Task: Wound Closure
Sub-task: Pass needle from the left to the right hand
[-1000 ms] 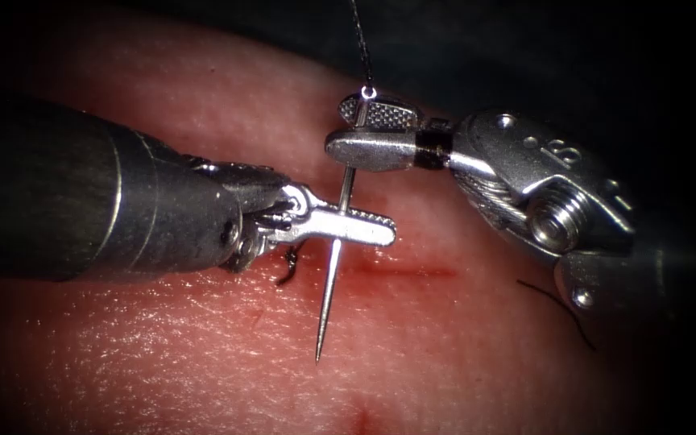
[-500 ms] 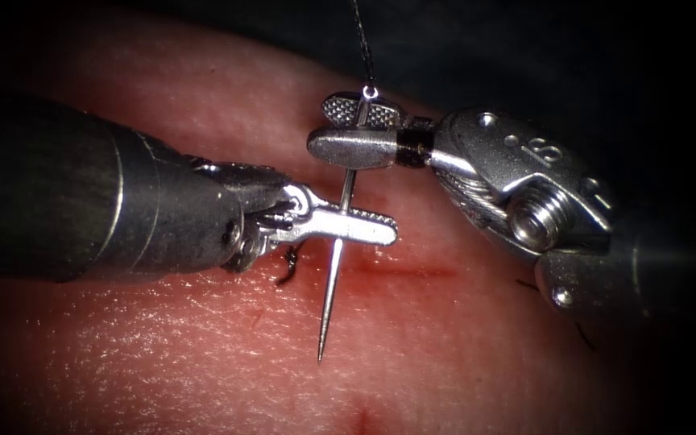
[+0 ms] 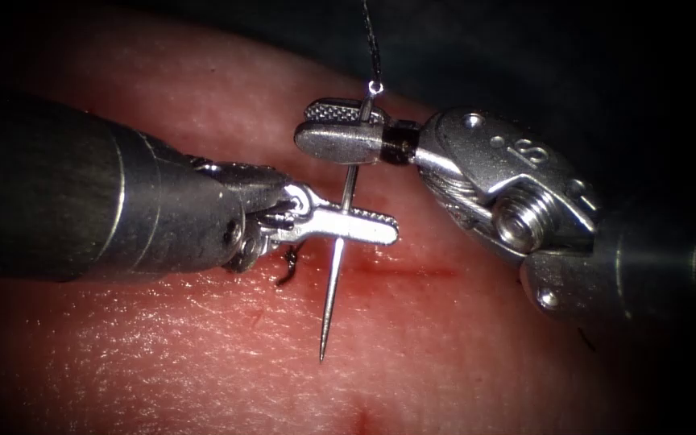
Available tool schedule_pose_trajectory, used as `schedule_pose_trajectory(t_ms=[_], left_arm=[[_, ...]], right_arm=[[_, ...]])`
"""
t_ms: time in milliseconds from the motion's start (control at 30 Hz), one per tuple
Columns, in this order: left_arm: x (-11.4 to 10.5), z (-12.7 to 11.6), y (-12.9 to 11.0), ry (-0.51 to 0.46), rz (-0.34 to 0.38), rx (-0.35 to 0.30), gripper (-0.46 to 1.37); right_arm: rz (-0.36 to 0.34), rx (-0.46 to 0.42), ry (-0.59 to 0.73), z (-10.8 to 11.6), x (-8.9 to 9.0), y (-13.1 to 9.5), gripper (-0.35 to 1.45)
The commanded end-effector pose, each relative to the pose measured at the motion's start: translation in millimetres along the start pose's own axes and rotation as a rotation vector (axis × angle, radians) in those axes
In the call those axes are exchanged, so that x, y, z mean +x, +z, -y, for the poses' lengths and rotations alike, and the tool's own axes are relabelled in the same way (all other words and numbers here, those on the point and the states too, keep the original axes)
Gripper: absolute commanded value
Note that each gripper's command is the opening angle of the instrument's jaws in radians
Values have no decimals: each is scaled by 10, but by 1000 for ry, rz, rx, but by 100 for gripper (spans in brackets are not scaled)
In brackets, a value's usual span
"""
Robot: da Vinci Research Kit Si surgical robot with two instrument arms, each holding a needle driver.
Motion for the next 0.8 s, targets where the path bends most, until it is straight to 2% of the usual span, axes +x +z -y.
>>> schedule_pose_trajectory(t_ms=[33,100,133,167,300,333,400,633,800], left_arm=[[-1,-1,0,-20,0,-7,-31],[-1,-2,1,-38,-1,-7,32],[0,-3,1,-39,-1,-7,74],[1,-5,3,-40,-2,-6,100],[0,-7,4,-35,-3,-6,118],[2,-7,5,-12,-5,-8,127],[3,-7,6,29,-4,-7,132],[0,-6,3,95,11,4,131],[-8,-1,-1,224,68,59,130]], right_arm=[[1,3,-15,0,-1,-1,-35],[-2,8,-21,0,-1,-2,-35],[-2,8,-32,0,0,-3,-35],[-5,12,-32,-1,0,-4,-35],[-5,13,-44,-2,0,-6,-35],[-5,14,-50,-2,0,-7,-35],[-8,19,-56,-2,-1,-11,-35],[7,32,-83,-6,-2,-24,-35],[14,39,-108,-9,-3,-34,-35]])
